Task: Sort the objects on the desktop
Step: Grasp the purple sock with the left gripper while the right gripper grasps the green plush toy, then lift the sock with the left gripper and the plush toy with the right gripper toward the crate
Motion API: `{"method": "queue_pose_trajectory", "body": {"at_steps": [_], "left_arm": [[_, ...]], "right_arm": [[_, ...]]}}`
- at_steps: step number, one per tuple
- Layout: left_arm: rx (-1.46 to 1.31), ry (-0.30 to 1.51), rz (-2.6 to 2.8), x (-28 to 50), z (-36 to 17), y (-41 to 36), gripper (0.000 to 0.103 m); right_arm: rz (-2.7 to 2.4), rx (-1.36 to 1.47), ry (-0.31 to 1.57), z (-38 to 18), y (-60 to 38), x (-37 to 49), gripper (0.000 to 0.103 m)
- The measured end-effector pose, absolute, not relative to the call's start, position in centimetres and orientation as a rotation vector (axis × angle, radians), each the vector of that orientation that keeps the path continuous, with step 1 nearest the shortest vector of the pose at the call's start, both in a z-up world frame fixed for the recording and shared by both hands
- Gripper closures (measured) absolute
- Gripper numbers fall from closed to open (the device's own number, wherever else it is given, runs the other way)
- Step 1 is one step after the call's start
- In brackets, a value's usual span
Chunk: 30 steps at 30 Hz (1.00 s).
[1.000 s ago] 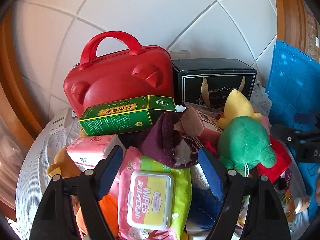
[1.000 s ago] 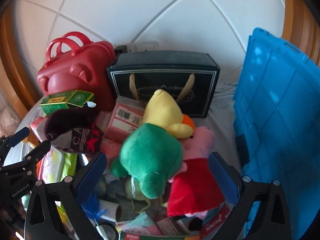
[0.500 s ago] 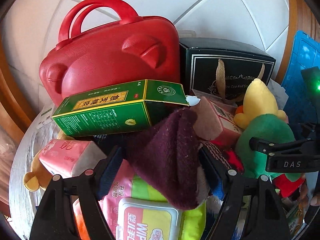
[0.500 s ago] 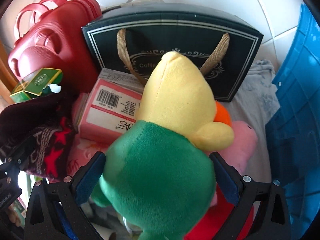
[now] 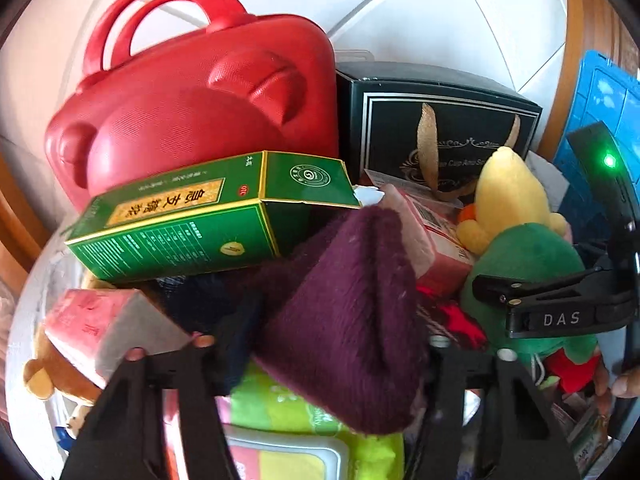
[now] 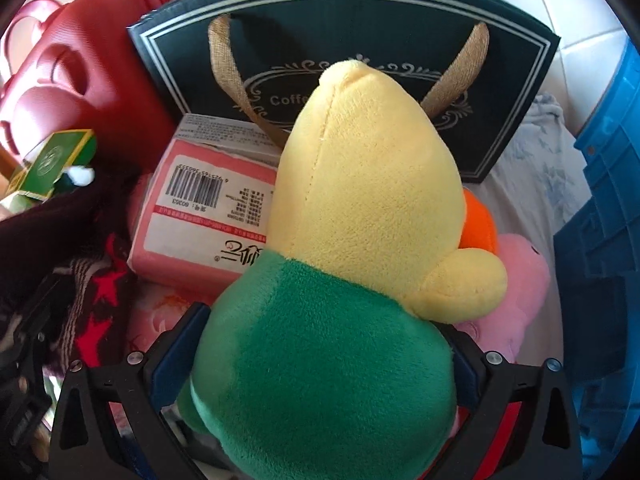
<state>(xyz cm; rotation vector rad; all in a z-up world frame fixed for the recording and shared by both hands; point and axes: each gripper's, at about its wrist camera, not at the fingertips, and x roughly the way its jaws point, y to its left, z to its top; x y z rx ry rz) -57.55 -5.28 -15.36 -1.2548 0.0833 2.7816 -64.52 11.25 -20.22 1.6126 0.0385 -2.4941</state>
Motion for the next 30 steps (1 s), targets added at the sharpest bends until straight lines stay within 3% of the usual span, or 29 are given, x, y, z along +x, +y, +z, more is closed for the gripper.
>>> {"method": "queue_pose_trajectory", "body": {"at_steps": [4, 8, 17, 30], "left_arm": [[-1.233, 0.119, 2.765, -56.8, -14.9, -5.1, 0.071], [-1.185, 0.200, 2.760, -55.5, -13.8, -4.3, 0.079], [-1.069, 0.212, 2.757, -51.6, -10.5, -4.1, 0.083], [-0.848, 0.271, 2.781, -45.7, -3.7, -2.6, 0.085]], "right_arm": [[-2.516, 1.490, 0.005, -19.3, 12.1, -62.3, 0.023], [-2.557, 1.386, 0.024, -18.1, 12.2, -59.6, 0.026], [-2.679, 1.131, 0.129, -12.0, 12.0, -54.3, 0.026], [-2.794, 0.841, 0.073, -2.6, 13.9, -47.2, 0.025]]}}
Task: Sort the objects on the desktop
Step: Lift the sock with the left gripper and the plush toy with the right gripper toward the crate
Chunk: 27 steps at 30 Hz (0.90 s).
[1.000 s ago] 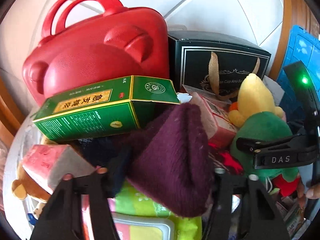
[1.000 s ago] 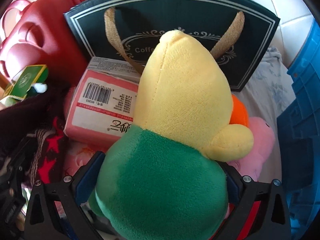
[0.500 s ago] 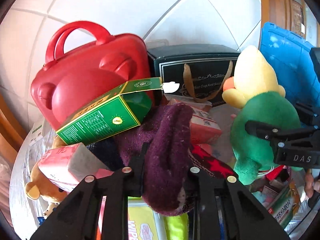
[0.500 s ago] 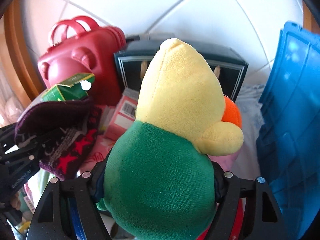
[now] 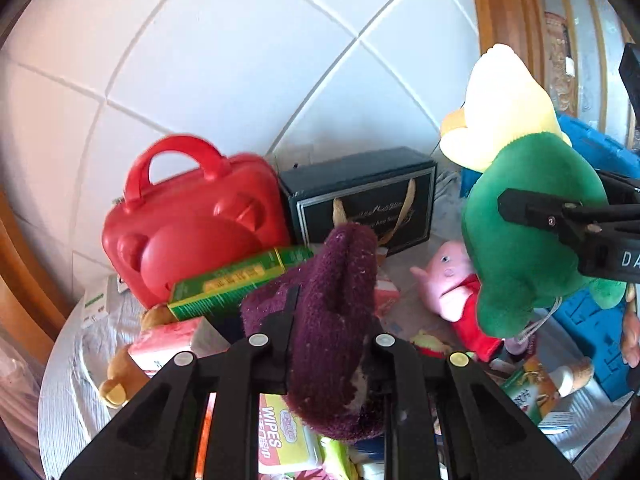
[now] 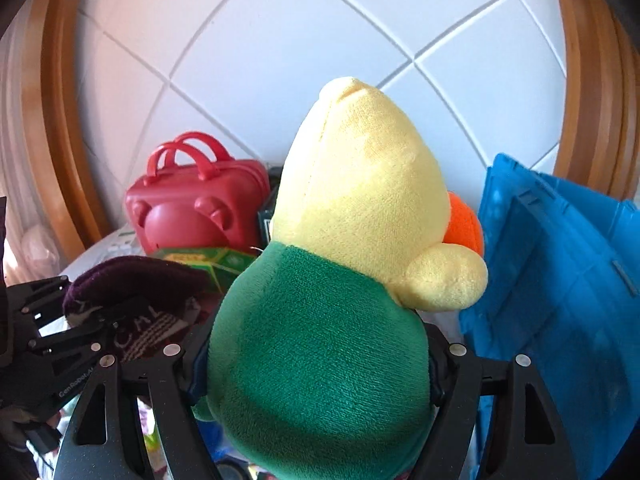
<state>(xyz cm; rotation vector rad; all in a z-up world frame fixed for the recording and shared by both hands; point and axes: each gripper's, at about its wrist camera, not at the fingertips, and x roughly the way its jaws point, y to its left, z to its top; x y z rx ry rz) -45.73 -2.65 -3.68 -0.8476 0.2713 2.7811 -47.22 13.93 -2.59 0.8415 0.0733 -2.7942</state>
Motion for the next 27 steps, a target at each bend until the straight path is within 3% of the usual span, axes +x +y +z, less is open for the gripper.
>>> {"method": "queue_pose_trajectory", "body": {"at_steps": [12, 19, 27], "left_arm": [[-0.524, 0.351, 2.647, -36.9, 5.3, 3.4, 0.085], [-0.391, 0.362, 2.513, -33.2, 8.8, 10.9, 0.085], [-0.249, 0.332, 2.399, -30.8, 14.1, 21.8, 0.085]], "right_arm": [[-2.971, 0.527, -0.022, 7.8, 18.9, -32.1, 0.023], [-3.115, 0.409, -0.021, 11.5, 24.0, -24.6, 0.023], [-3.258, 0.345, -0.078, 14.3, 33.2, -21.7, 0.022]]}}
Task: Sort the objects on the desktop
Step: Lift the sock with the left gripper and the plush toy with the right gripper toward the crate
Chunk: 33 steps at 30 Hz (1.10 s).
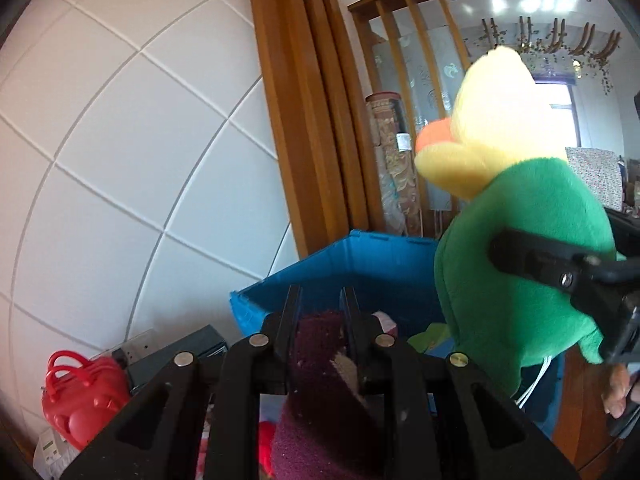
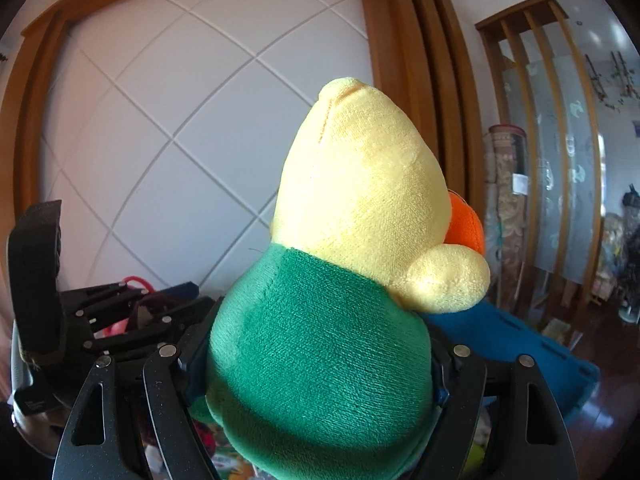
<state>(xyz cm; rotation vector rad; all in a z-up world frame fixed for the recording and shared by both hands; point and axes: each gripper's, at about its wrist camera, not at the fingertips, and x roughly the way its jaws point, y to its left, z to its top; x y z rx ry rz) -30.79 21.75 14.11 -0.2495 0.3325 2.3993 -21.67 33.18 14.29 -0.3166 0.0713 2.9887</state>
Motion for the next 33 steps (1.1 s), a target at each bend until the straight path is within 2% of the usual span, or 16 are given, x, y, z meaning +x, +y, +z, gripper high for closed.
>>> {"method": "queue_pose_trajectory", "body": {"at_steps": [7, 11, 12, 14, 15, 19, 21, 23, 33], "left_arm": [[-0.243, 0.292, 2.328, -32.7, 17.1, 32.0, 0.085], [-0.276, 0.304, 2.355, -33.5, 17.5, 37.2, 0.084], [-0.298, 0.284, 2.372, -34.0, 17.6, 38.0, 0.081], [-0.332, 0.271, 2.415, -34.8, 17.6, 39.2, 0.062], [-0.333, 0.278, 2.440, -35.2, 17.6, 39.7, 0.058], [-0.291, 0.287, 2.472, -35.0, 18.0, 39.9, 0.055], [-0.272, 0.276, 2.493, -34.6, 18.0, 39.3, 0.048], [-0.262, 0.260, 2.506, -34.5, 17.5, 38.4, 0.036], [-0.353, 0.232, 2.627, -33.1, 12.3, 32.7, 0.035]], "right_arm": [[2.894, -0.387, 0.094, 15.1, 42.7, -22.5, 0.019], [2.804, -0.456, 0.106, 14.7, 47.1, -24.4, 0.006], [2.782, -0.468, 0.111, 14.6, 48.1, -25.1, 0.006], [2.775, -0.515, 0.154, 14.6, 50.1, -25.9, 0.006], [2.763, -0.532, 0.165, 14.4, 50.9, -26.4, 0.006], [2.758, -0.501, 0.163, 14.2, 52.1, -26.2, 0.000], [2.759, -0.479, 0.152, 14.1, 51.9, -25.8, 0.000], [2.781, -0.463, 0.169, 14.0, 51.6, -25.3, 0.000], [2.880, -0.427, 0.210, 12.9, 49.1, -23.3, 0.000]]}}
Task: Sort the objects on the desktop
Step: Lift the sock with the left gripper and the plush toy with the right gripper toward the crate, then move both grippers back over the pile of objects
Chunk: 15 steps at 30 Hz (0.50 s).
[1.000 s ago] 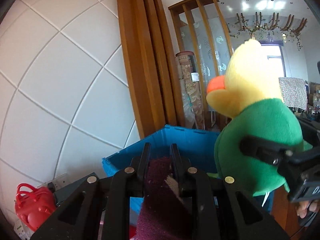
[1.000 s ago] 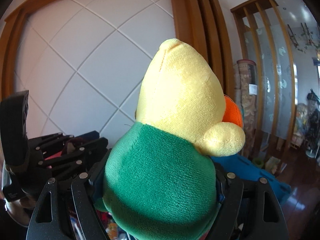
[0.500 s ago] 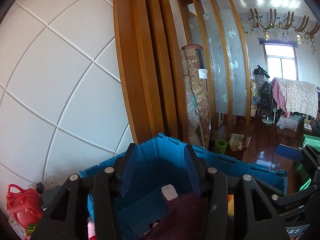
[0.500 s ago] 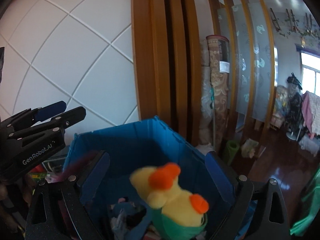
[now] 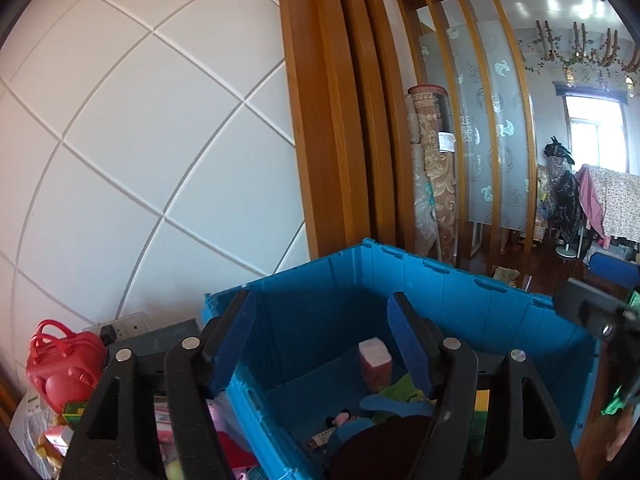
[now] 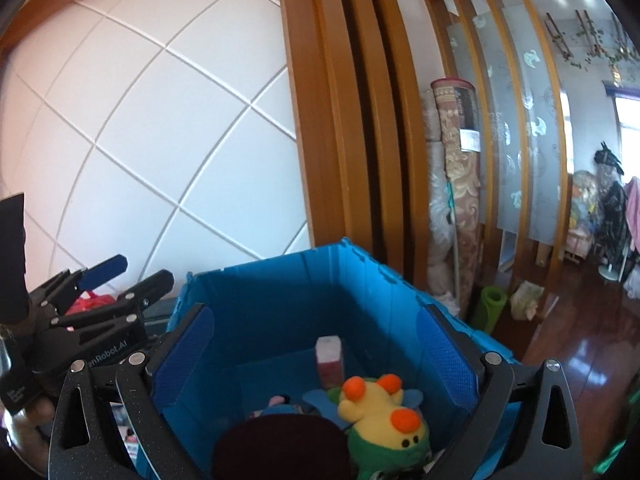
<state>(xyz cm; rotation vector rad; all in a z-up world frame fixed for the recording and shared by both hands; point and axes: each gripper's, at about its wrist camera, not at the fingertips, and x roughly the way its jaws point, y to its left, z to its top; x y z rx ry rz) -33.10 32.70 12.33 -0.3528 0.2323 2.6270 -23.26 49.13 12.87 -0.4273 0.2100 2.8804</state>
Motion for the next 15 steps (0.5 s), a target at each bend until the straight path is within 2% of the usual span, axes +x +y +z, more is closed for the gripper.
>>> {"method": "queue_pose_trajectory", "body": {"at_steps": [15], "left_arm": [[-0.483, 0.224, 2.802, -32.2, 6.4, 18.4, 0.035]], "right_arm": [[3.014, -0.473, 0.133, 11.9, 40.0, -24.7, 0.000]]}}
